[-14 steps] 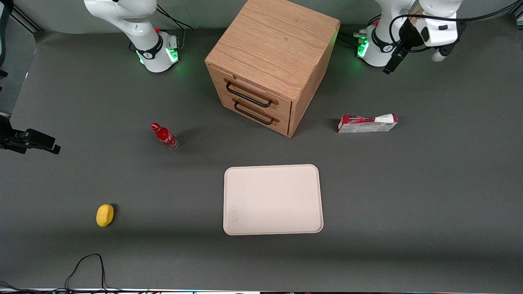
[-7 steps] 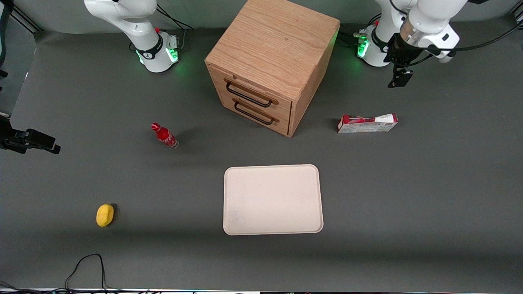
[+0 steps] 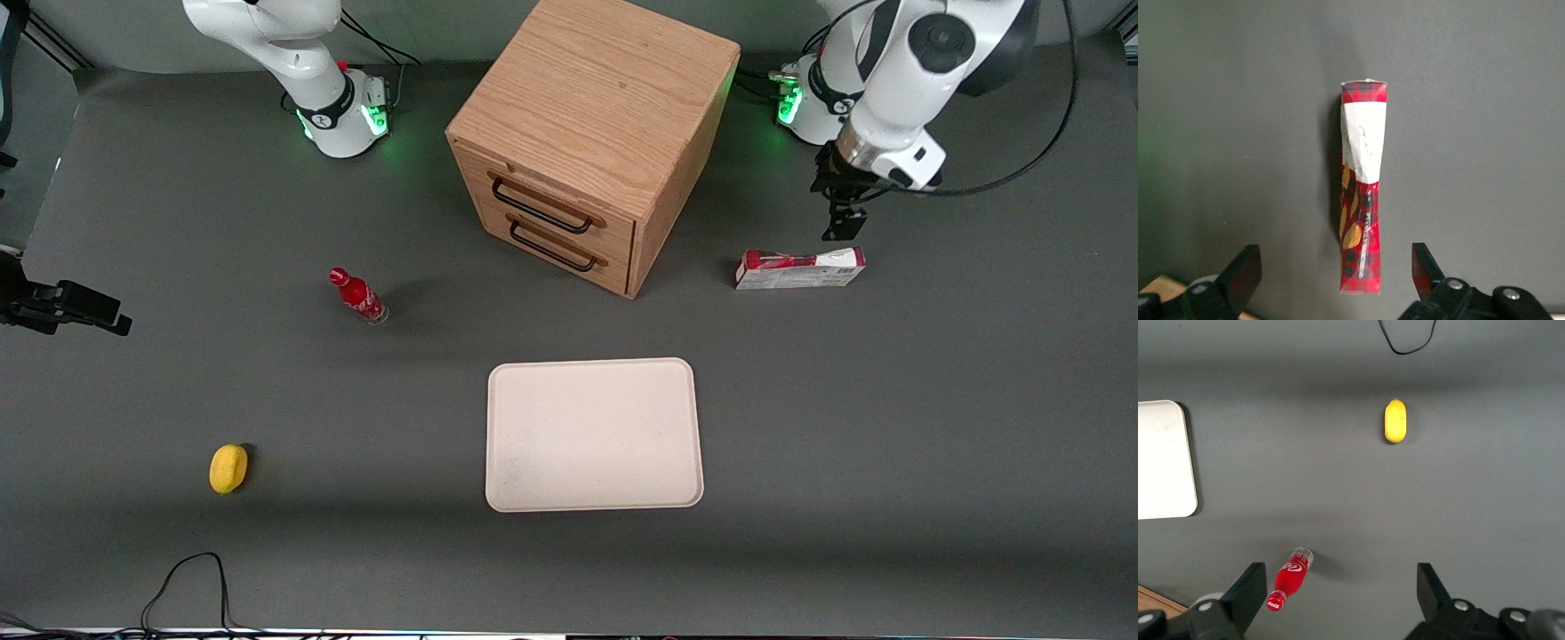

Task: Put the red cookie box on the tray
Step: 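Lower the left gripper and grasp the cookie box by its end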

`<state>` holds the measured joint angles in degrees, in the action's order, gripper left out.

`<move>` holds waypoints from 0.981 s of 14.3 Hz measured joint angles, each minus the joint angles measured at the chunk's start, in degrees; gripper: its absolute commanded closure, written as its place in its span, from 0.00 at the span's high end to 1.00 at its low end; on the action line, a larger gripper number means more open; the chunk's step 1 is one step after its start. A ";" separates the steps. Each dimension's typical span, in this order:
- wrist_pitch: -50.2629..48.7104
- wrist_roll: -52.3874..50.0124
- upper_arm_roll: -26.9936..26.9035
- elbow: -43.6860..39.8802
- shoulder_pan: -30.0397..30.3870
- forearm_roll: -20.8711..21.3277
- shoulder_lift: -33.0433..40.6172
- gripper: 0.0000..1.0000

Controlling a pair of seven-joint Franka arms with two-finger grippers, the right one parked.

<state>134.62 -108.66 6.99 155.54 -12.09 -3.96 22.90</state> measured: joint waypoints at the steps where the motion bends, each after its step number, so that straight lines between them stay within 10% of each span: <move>1: 3.27 -0.07 0.01 0.20 0.00 0.16 -3.13 1.00; 14: 16.52 -0.43 0.00 0.81 0.05 1.06 -17.36 0.99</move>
<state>151.14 -109.09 6.99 156.34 -12.04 -2.91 5.55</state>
